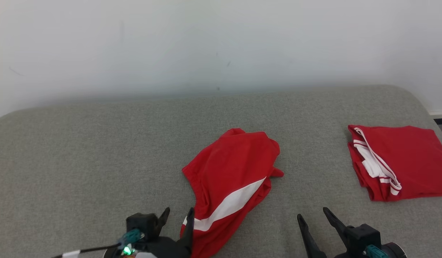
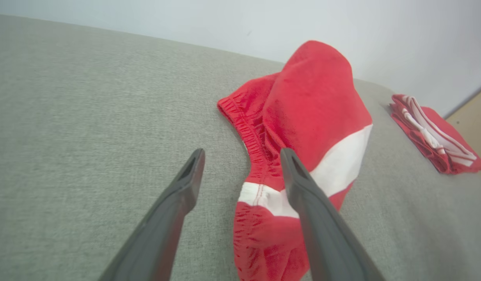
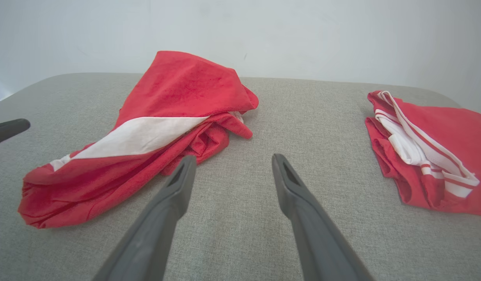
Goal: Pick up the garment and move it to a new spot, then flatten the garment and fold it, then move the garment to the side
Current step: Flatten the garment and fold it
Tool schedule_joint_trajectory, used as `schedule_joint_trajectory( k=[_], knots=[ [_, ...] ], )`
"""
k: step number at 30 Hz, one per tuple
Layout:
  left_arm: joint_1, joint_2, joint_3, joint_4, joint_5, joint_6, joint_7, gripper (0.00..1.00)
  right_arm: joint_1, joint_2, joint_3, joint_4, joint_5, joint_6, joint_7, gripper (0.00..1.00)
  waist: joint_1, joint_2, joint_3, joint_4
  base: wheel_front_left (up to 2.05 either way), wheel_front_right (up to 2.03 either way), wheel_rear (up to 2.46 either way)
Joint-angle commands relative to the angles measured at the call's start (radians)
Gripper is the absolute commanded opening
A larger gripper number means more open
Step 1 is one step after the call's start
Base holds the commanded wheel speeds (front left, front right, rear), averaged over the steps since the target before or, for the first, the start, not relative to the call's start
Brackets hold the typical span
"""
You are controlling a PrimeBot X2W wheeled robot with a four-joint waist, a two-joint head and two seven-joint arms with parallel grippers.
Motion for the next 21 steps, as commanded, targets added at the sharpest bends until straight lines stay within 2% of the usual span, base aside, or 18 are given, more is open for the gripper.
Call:
schedule_joint_trajectory(
  k=[1,6,11,12,13,14,15,16,21],
  knots=[
    [-0.063,0.006,-0.044,0.036,0.034,-0.013,0.068,1.0,-0.009,-0.001,0.006,0.0,0.003,-0.003,-0.004,1.0,0.0001,0.0001,0.008,-0.017,0.0,0.0,0.0],
    [-0.166,-0.007,-0.107,0.133,0.06,-0.035,0.189,1.0,-0.02,0.003,0.014,0.001,0.005,-0.003,-0.008,1.0,0.0001,0.0001,0.031,-0.067,0.0,0.0,0.0],
    [-0.204,0.003,-0.119,0.194,0.071,-0.01,0.256,1.0,-0.021,0.006,-0.001,0.002,-0.001,-0.003,-0.014,1.0,0.0001,0.0001,0.049,-0.099,0.0,0.0,0.0],
    [-0.211,0.005,-0.121,0.205,0.069,-0.009,0.276,0.95,-0.023,0.006,0.0,0.003,-0.003,-0.003,-0.016,1.0,0.0001,0.0001,0.053,-0.106,0.0,0.0,0.0],
    [-0.216,0.004,-0.123,0.216,0.061,-0.01,0.296,0.69,-0.025,0.007,-0.003,0.004,-0.003,-0.003,-0.017,1.0,0.0001,0.0001,0.056,-0.11,0.0,0.0,0.0],
    [-0.22,0.006,-0.121,0.228,0.056,-0.009,0.313,0.47,-0.027,0.008,-0.003,0.004,-0.004,-0.003,-0.019,1.0,0.0001,0.0001,0.059,-0.115,0.0,0.0,0.0],
    [-0.226,0.008,-0.121,0.235,0.053,-0.008,0.32,0.14,-0.028,0.008,-0.005,0.005,-0.005,-0.003,-0.021,1.0,0.0001,0.0001,0.061,-0.117,0.0,0.0,0.0],
    [-0.233,0.008,-0.113,0.237,0.05,-0.001,0.315,0.0,-0.028,0.009,-0.006,0.005,-0.006,-0.003,-0.023,1.0,0.0001,0.0001,0.063,-0.118,0.0,0.0,0.0],
    [-0.231,-0.003,-0.022,0.218,0.029,0.063,0.157,0.0,-0.026,0.015,-0.014,0.006,-0.007,-0.003,-0.027,1.0,0.0001,0.0001,0.067,-0.108,0.0,0.0,0.0]
  ],
)
